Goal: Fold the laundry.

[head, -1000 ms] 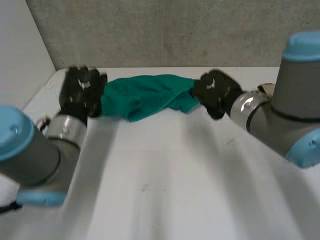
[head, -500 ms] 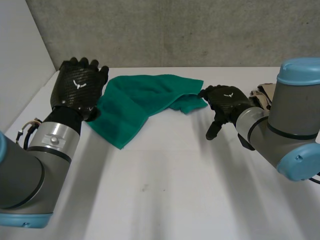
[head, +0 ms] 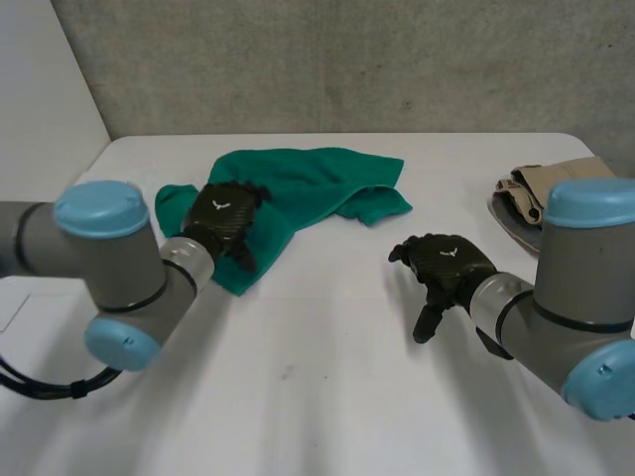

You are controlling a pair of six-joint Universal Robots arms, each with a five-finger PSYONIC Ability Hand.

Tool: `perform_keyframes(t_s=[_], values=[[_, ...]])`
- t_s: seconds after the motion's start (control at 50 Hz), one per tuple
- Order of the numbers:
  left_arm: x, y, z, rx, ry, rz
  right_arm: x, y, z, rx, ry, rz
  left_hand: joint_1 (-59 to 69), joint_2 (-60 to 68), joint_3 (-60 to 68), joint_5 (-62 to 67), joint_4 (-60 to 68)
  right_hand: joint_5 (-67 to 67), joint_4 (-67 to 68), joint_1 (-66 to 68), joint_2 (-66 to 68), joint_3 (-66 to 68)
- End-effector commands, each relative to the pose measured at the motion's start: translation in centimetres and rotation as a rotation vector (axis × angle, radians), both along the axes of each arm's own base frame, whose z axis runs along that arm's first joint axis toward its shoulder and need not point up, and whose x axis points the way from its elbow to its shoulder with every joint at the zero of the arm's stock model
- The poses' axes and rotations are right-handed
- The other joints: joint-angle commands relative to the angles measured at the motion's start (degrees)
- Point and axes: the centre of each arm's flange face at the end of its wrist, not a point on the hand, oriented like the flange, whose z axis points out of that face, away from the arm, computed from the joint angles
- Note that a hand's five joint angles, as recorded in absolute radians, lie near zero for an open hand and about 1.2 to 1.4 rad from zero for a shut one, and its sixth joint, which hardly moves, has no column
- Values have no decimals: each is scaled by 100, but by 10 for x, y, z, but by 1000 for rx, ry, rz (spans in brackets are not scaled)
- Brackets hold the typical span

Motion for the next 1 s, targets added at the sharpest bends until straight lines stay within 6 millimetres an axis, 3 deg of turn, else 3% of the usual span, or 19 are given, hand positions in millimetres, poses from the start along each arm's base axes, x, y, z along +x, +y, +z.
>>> perform_keyframes(t_s=[0.02, 0.18, 0.76, 1.0], values=[[-2, -16, -21, 63, -42, 22, -4, 8, -12, 6, 2, -1, 586, 617, 630, 576, 607, -419, -391, -198, -322, -244], [2, -21, -23, 61, -61, 75, -13, 2, -15, -5, 18, -22, 570, 600, 613, 559, 590, -419, -391, -198, -322, -244], [0, -27, -44, 117, -171, 63, -13, 2, -17, -8, 19, -22, 603, 634, 647, 593, 623, -419, -391, -198, -322, -244], [-4, -36, -47, 95, -180, 62, -12, 3, -18, -4, 21, -19, 1610, 1640, 1653, 1599, 1630, -419, -391, -198, -322, -244]])
